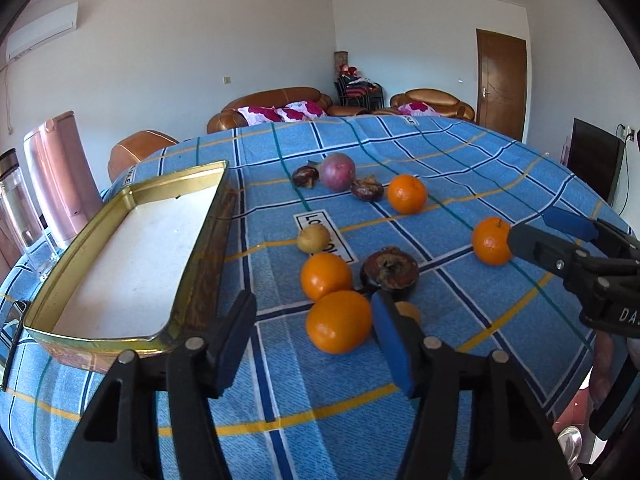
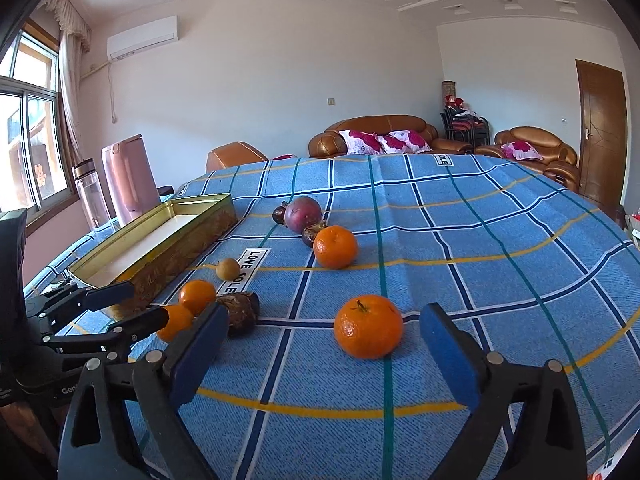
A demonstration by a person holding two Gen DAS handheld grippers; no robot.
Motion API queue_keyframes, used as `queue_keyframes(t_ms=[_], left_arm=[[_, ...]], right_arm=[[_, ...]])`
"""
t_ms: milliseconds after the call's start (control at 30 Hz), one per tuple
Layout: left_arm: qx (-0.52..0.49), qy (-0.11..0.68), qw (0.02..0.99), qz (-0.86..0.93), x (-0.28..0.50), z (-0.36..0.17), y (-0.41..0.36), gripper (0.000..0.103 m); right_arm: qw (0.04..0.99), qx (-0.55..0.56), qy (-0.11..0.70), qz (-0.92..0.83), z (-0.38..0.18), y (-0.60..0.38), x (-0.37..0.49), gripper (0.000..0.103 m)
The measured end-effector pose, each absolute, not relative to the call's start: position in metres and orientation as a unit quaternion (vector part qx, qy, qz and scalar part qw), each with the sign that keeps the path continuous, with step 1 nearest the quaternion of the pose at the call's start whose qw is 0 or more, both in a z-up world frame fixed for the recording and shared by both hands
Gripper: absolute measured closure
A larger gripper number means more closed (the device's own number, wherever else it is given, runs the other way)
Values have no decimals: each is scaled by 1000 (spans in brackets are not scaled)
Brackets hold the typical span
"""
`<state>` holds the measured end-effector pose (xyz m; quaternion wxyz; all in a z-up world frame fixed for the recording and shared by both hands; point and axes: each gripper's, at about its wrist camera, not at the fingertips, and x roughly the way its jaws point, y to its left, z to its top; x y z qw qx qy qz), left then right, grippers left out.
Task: Organize fruits
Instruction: 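Close the left gripper on a large orange while the right gripper moves toward a small yellow pear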
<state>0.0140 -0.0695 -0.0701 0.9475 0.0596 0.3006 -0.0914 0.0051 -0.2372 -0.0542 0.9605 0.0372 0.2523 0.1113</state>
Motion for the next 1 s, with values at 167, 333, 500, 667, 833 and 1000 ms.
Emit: queue_keyframes(t_ms=[167, 333, 500, 667, 833, 1000], left_arm=[[55, 318, 942, -93, 22, -77, -71, 41], [43, 347, 930, -112, 30, -86, -69, 56], [32, 350, 928, -126, 31, -91, -65, 63], [37, 319, 940, -118, 22, -79, -58, 63], [27, 294, 949, -113, 15, -69, -47, 63], [22, 281, 954, -103, 13, -65, -40, 63]], right_arm=[[959, 41, 258, 114, -59, -238, 7, 19], [958, 36, 251, 135, -55, -228, 2, 30], [950, 19, 264, 163, -61, -205, 1, 39], [943, 9, 277, 186, -67, -185, 0, 40], [935, -4, 289, 207, -71, -163, 3, 48], [923, -16, 314, 220, -79, -146, 10, 56]])
